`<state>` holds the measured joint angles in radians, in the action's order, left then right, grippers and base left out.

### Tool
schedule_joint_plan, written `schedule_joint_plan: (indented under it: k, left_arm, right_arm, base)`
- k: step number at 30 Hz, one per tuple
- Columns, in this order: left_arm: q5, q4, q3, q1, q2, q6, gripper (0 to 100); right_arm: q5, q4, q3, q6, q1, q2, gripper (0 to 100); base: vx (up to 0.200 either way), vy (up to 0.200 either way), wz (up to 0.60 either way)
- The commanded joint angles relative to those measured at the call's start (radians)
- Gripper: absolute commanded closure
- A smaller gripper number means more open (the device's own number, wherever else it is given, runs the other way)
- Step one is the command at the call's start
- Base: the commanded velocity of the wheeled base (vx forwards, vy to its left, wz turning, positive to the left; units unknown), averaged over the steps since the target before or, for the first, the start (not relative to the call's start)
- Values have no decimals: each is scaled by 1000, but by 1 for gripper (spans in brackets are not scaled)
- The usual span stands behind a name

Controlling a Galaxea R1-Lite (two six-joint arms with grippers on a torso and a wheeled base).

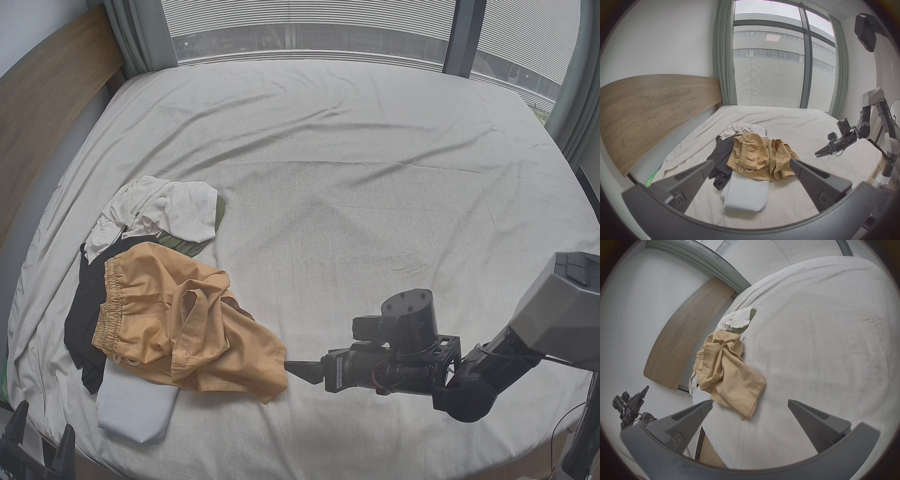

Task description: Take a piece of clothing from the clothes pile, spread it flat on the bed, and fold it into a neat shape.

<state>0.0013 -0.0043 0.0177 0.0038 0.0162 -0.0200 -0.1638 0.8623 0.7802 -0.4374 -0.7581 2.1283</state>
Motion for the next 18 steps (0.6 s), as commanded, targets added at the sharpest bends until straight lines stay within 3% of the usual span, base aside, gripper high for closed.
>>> schedule_joint_plan:
  k: [1,18]
  left_arm:
    - [0,0,-18,1,-13,-1,0]
    - [0,0,-18,1,-13,0,0]
  right_arm:
    - [-2,0,44,-15,-14,55,0]
    - [1,6,131,-18,-55,188,0]
  base:
    - [0,0,0]
    - [0,0,0]
